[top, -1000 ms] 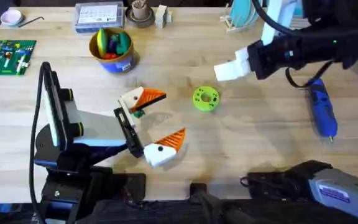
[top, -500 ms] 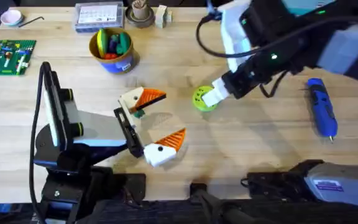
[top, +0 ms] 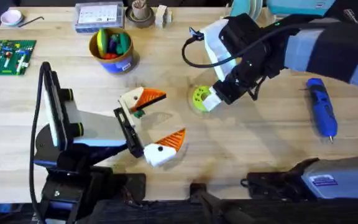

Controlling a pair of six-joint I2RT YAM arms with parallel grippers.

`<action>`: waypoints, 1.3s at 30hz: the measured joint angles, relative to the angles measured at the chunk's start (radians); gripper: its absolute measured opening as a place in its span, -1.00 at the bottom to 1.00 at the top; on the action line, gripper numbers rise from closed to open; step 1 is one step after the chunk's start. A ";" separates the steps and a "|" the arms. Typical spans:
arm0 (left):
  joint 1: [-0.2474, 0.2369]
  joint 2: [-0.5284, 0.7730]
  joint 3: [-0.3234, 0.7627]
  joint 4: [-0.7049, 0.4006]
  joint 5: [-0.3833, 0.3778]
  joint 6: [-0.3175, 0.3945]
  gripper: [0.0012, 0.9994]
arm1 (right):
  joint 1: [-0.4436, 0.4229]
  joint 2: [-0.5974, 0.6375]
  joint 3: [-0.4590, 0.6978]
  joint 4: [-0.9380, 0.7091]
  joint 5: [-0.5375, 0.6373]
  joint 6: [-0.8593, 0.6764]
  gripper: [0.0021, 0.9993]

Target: Pick up the gripper from the table and insert it into the empty holder that is missing its gripper. Then pick up a screw, insert it into the mounting hole, and use the screwdriver to tighten it. Finally, clean up the table by picking up the vegetable and placing it into the bucket.

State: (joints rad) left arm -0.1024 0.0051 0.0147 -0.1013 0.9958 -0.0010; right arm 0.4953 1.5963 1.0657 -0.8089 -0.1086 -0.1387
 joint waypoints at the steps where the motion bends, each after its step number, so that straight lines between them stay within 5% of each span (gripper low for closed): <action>1: 0.000 0.000 0.000 0.000 0.000 0.000 0.99 | 0.000 0.000 0.000 0.001 0.000 0.000 0.27; 14: 0.000 0.000 0.000 0.000 0.000 0.000 0.99 | 0.000 -0.011 -0.001 -0.070 0.001 0.008 0.30; 21: 0.000 0.000 0.000 0.000 0.000 0.000 0.99 | -0.006 -0.032 -0.059 0.119 -0.020 0.062 0.30; 39: 0.000 0.000 0.000 0.000 0.000 0.000 0.99 | -0.008 -0.083 -0.145 0.159 -0.048 0.188 0.23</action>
State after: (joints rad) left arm -0.1024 0.0051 0.0147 -0.1013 0.9958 -0.0010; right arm 0.4877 1.5136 0.9208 -0.6495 -0.1570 0.0497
